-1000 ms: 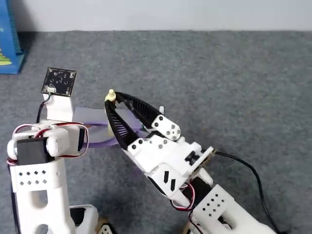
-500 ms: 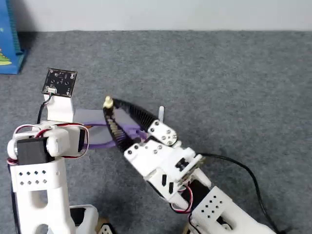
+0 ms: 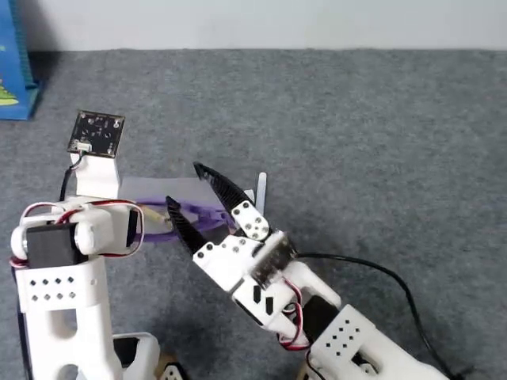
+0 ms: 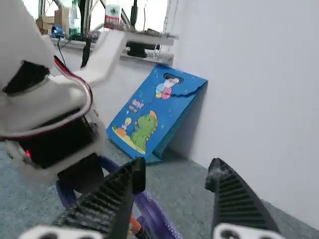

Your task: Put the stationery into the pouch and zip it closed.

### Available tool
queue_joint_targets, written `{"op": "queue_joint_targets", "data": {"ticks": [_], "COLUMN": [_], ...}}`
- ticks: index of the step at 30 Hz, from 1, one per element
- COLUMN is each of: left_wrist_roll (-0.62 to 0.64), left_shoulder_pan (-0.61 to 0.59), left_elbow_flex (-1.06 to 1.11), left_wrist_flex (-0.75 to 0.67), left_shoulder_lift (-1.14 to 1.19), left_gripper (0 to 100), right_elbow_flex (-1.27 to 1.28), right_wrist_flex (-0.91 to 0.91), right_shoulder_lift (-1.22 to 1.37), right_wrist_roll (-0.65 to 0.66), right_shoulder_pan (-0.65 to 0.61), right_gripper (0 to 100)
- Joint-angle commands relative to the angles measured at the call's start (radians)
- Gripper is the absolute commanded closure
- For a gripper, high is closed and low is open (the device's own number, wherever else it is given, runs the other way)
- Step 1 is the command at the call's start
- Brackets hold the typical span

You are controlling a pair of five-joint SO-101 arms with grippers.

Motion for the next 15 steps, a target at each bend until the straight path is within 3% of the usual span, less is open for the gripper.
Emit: {"op": "queue_joint_targets", "data": {"ticks": [1, 5, 10, 15], "left_wrist_roll": [0.009, 0.009, 0.009, 0.009], "left_shoulder_pan": [0.003, 0.003, 0.003, 0.003], "left_elbow_flex": [-0.044, -0.044, -0.044, -0.044], "left_wrist_flex": [0.009, 0.011, 0.009, 0.009], "left_shoulder_lift": [0.003, 0.002, 0.002, 0.002], "left_gripper": [99, 99, 99, 99], "right_elbow_flex": [-0.141, -0.236, -0.344, -0.371], "right_wrist_flex": [0.197, 0.466, 0.765, 0.94], "right_shoulder_lift": [-0.061, -0.137, -0.183, -0.183], "right_wrist_roll": [0.011, -0.012, -0.167, -0.258], "right_shoulder_pan": [0.002, 0.039, 0.185, 0.328], "right_gripper": [80.5, 82.0, 86.6, 88.0]}}
